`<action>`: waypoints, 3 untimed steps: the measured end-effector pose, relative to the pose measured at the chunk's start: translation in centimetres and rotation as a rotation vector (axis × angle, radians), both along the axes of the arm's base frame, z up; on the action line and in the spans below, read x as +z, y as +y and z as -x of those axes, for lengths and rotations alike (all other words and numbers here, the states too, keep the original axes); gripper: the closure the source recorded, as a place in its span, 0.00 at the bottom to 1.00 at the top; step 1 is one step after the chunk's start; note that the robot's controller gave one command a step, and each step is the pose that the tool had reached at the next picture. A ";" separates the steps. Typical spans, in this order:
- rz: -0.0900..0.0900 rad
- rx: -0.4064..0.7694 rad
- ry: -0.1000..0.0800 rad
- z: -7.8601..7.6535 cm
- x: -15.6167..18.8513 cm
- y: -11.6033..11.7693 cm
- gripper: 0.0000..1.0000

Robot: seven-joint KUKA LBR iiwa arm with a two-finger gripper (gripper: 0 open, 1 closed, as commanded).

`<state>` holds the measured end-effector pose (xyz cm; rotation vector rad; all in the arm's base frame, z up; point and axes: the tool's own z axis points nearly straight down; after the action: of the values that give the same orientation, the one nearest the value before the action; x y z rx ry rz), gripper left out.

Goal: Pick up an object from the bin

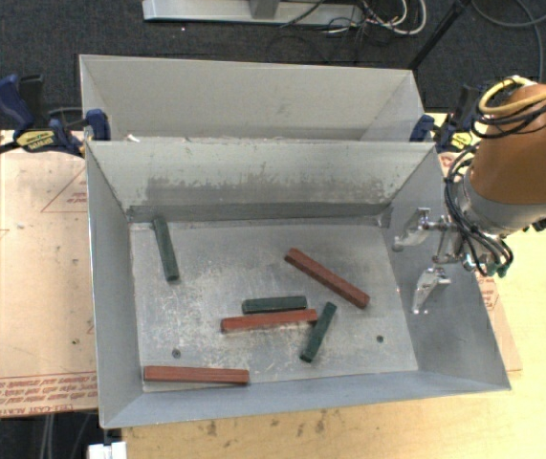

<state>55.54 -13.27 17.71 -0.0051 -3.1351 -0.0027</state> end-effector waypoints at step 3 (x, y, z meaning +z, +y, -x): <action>0.002 -0.180 -0.017 -1.4 -9.9 3.3 1.00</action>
Offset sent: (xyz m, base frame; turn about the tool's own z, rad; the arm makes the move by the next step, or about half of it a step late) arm 0.0156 -0.0162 -0.0152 0.1397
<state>56.94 -9.94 7.77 -0.2888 -3.1387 -0.0003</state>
